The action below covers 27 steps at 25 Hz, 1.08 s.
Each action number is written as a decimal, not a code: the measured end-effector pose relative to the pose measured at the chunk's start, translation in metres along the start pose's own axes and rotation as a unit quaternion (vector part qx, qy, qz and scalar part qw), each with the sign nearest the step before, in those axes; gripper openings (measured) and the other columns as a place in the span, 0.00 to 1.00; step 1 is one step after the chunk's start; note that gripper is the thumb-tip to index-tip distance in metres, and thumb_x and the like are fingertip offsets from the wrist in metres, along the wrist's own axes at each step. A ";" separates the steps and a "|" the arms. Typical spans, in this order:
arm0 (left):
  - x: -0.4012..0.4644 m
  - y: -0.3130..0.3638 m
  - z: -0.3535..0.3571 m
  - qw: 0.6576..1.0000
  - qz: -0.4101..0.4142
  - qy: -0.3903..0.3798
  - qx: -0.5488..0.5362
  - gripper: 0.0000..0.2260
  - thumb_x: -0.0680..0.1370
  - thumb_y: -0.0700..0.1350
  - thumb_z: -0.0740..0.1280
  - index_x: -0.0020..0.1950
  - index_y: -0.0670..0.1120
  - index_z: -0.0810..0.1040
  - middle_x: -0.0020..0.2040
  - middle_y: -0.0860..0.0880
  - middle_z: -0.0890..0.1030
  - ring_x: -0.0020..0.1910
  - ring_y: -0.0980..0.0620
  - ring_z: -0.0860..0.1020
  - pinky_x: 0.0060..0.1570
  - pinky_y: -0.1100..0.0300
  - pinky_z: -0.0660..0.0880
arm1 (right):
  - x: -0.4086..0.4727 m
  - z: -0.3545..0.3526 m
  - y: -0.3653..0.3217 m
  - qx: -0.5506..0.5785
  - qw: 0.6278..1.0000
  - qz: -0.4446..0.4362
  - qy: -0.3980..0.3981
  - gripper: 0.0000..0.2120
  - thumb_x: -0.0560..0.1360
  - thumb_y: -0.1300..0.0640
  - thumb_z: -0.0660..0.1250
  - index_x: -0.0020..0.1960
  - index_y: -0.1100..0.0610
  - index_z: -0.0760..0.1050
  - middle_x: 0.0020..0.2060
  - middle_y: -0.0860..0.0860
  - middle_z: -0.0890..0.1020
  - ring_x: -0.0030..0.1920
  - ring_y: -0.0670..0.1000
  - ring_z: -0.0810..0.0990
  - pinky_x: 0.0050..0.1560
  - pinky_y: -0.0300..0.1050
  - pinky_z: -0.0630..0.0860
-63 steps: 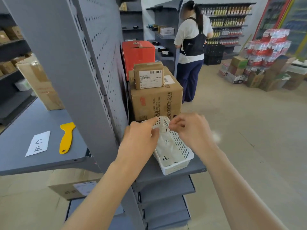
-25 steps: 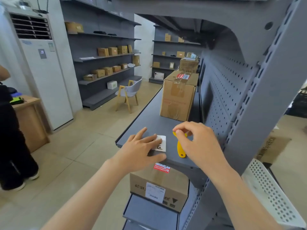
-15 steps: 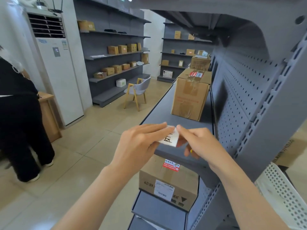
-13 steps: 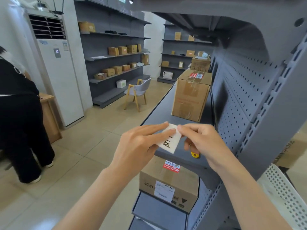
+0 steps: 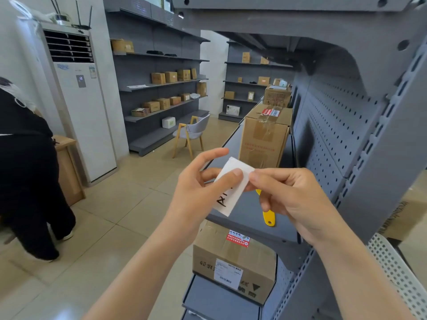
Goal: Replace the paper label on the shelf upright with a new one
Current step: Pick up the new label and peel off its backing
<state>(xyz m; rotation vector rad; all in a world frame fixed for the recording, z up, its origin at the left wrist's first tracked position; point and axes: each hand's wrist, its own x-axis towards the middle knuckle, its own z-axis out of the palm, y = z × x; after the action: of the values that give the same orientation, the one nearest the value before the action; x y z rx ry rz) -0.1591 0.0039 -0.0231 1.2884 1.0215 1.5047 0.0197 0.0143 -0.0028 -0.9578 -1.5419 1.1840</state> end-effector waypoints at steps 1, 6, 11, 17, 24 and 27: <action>0.000 0.001 0.000 1.000 -0.003 0.001 -0.006 0.15 0.77 0.44 0.73 0.62 0.56 0.79 0.43 0.44 0.88 0.38 0.50 0.85 0.41 0.57 0.82 | 0.000 -0.001 0.000 -0.008 1.000 -0.005 -0.006 0.12 0.67 0.47 0.74 0.44 0.52 0.90 0.41 0.53 0.90 0.24 0.46 0.73 0.34 0.44 0.67; -0.003 0.006 0.002 1.000 0.015 -0.002 0.006 0.15 0.77 0.44 0.73 0.62 0.57 0.78 0.40 0.42 0.88 0.38 0.46 0.86 0.44 0.50 0.83 | 0.002 -0.001 0.000 -0.021 0.999 -0.027 0.010 0.08 0.76 0.58 0.73 0.40 0.52 0.89 0.37 0.51 0.89 0.22 0.46 0.72 0.27 0.37 0.66; -0.005 0.010 0.001 0.999 0.035 -0.004 0.031 0.18 0.76 0.44 0.74 0.62 0.58 0.77 0.43 0.40 0.87 0.46 0.35 0.84 0.49 0.38 0.81 | 0.003 0.001 -0.002 -0.008 0.999 -0.035 0.021 0.12 0.77 0.63 0.70 0.39 0.53 0.88 0.34 0.51 0.87 0.21 0.46 0.73 0.22 0.33 0.64; -0.004 0.007 0.000 0.999 0.036 -0.019 0.036 0.16 0.77 0.44 0.73 0.62 0.58 0.76 0.41 0.42 0.87 0.40 0.44 0.87 0.47 0.47 0.83 | 0.003 0.003 -0.003 -0.011 0.998 -0.050 0.028 0.14 0.78 0.65 0.70 0.38 0.52 0.87 0.32 0.50 0.86 0.21 0.46 0.74 0.21 0.33 0.65; -0.009 0.009 0.002 0.997 0.034 -0.061 -0.011 0.04 0.80 0.41 0.69 0.53 0.49 0.80 0.39 0.48 0.87 0.34 0.54 0.85 0.34 0.63 0.80 | 0.001 0.006 -0.004 -0.004 0.996 -0.089 0.022 0.11 0.78 0.66 0.69 0.42 0.54 0.86 0.32 0.50 0.85 0.23 0.47 0.76 0.21 0.36 0.66; -0.008 0.004 0.003 0.993 0.095 -0.054 0.047 0.05 0.80 0.42 0.69 0.54 0.48 0.83 0.47 0.49 0.87 0.40 0.55 0.85 0.41 0.58 0.84 | 0.000 0.007 -0.004 -0.029 0.992 -0.118 0.022 0.11 0.78 0.62 0.71 0.42 0.48 0.86 0.33 0.49 0.85 0.26 0.47 0.77 0.22 0.36 0.69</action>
<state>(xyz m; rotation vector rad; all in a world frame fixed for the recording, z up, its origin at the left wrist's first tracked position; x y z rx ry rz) -0.1556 -0.0051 -0.0210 1.5525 0.9307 1.5246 0.0131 0.0118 0.0009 -0.8083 -1.6119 0.9511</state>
